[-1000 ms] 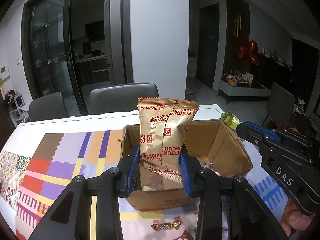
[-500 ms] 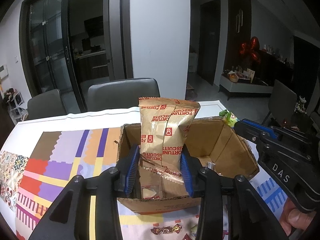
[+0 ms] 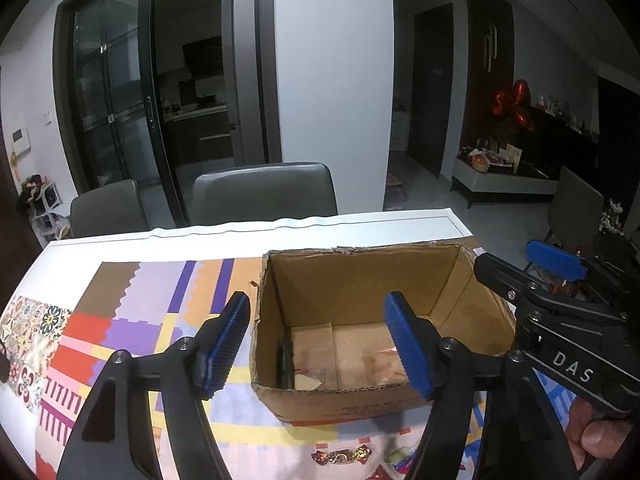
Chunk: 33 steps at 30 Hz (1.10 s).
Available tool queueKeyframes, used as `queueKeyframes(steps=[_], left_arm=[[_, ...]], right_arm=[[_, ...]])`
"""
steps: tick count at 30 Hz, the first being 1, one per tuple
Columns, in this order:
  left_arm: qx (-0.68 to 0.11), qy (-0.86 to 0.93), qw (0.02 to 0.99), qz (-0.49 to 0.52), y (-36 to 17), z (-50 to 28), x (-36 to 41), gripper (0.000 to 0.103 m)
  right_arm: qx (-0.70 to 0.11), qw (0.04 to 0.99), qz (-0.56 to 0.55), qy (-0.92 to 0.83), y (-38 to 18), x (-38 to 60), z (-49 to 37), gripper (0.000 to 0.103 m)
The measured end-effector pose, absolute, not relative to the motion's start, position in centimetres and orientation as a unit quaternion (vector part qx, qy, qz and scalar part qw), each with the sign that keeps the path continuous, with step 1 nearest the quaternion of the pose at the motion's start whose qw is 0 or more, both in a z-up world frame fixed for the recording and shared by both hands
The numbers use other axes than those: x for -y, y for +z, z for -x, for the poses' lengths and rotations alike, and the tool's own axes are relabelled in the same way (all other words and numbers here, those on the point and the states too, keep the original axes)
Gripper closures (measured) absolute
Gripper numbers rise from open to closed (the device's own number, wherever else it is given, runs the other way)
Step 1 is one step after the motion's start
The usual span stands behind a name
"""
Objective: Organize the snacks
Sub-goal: 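Lower the biscuit pack and green candy into the box and open both tools, then withdraw both open tools from the box toward the remaining candies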
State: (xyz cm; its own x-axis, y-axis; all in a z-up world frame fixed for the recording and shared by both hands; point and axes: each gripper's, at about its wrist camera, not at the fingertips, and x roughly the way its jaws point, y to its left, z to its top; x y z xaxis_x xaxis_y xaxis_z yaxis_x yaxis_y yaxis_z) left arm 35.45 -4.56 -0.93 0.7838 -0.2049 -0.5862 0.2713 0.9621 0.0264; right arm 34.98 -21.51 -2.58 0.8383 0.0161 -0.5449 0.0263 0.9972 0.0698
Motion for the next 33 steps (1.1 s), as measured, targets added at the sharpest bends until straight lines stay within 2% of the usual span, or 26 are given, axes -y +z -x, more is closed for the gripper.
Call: queueKeyframes(steps=[5,12,24,33], left_arm=[[-0.296,-0.118,0.946,-0.052,-0.5,-34.4,4.2,0.022],[-0.285,-0.114,0.950,-0.050,0.5,-32.9,3.6,0.017],[-0.270,-0.110,0.955,-0.051,1.7,-29.8,2.7,0.010],[-0.267,-0.104,0.957,-0.051,1.8,-27.8,2.4,0.008]], right_arm=[[-0.274,0.961,-0.038,-0.009,-2.0,21.5,-34.0,0.028],[-0.263,0.964,-0.042,-0.016,-1.2,21.7,-32.6,0.021],[-0.251,0.967,-0.037,-0.016,-0.3,21.0,-29.5,0.021],[-0.253,0.967,-0.035,-0.015,-0.7,20.7,-27.7,0.021]])
